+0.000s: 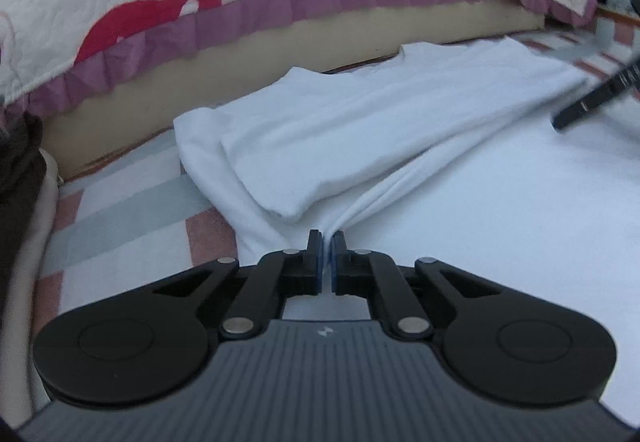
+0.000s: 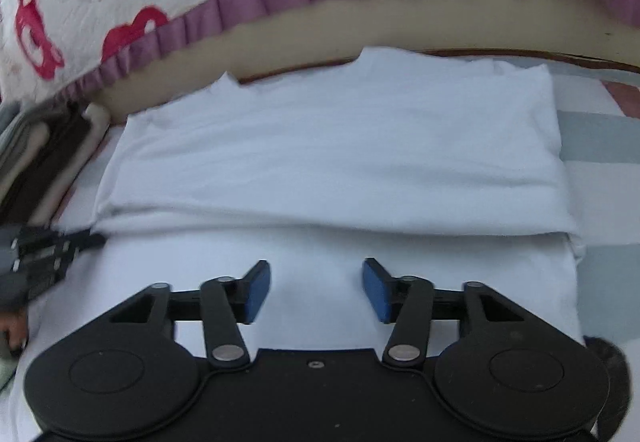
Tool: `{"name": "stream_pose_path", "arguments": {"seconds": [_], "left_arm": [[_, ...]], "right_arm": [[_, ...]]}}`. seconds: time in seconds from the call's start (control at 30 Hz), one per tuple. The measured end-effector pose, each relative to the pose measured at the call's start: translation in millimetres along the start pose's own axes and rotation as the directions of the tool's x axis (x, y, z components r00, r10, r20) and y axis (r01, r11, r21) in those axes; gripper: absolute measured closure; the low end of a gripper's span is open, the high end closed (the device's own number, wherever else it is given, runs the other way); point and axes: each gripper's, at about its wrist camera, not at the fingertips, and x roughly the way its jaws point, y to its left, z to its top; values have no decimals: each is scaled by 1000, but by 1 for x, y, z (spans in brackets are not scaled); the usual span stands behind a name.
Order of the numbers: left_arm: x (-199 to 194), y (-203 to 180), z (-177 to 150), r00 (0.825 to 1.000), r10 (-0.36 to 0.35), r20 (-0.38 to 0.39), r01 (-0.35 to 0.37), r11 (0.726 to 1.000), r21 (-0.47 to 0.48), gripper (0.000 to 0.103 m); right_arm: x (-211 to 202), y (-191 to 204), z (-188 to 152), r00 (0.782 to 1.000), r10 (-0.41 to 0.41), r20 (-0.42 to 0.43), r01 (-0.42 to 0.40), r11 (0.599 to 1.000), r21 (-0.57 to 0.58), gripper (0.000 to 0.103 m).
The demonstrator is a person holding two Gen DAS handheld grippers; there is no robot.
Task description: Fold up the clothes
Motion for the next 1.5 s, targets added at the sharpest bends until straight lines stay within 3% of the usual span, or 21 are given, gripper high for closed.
{"name": "stream_pose_path", "arguments": {"seconds": [0.13,0.27,0.4,0.5,0.6,0.67,0.77,0.8,0.83,0.87,0.93,1.03,1.1,1.2,1.33,1.5], "left_arm": [[-4,-1,-4,1000,-2,14,1,1000,18,100],[-7,-5,-8,1000,-13,0,13,998,66,102],[-8,-3,-8,1000,-22,-5,22,999,43,102],[-7,-1,-6,999,-33,-14,34,999,34,102],[-8,2,-5,997,-70,-33,70,997,14,102],[-11,10,1,987,-149,-51,145,987,-71,98],[-21,19,19,966,-252,54,258,940,-223,97],[-24,20,26,958,-267,101,284,924,-257,95],[-26,21,33,949,-279,149,312,905,-290,85],[-23,17,39,954,-260,151,295,907,-300,70],[-6,6,48,976,-191,101,213,937,-278,62],[23,-11,48,994,-113,6,112,973,-201,62],[33,-10,39,987,-157,-29,147,965,-219,62],[33,-7,35,978,-207,-4,200,947,-253,57],[37,-6,38,947,-320,12,308,901,-305,53],[30,-25,40,946,-323,-24,312,929,-199,53]], "right_arm": [[3,2,3,991,-136,6,137,989,-51,39],[-7,-30,5,983,-181,23,178,979,103,39],[-11,-46,8,967,-252,46,241,956,169,39],[-12,-42,5,968,-247,51,235,956,173,40],[-8,-27,-2,981,-189,44,183,977,108,40],[0,-12,-3,980,-197,36,197,980,8,40],[7,-2,2,977,-205,56,207,977,-41,40],[7,-3,4,976,-206,70,208,978,-28,40],[7,-5,5,974,-208,86,209,978,-2,40],[6,-8,6,971,-216,107,215,976,21,40],[4,-13,9,965,-220,140,215,975,53,40],[4,-19,19,968,-206,142,197,978,73,40],[5,-21,26,969,-208,134,200,977,70,40],[4,-23,34,970,-202,134,195,979,68,40],[2,-30,38,973,-183,141,167,978,122,40],[2,-27,34,976,-177,127,161,978,130,40]]}}
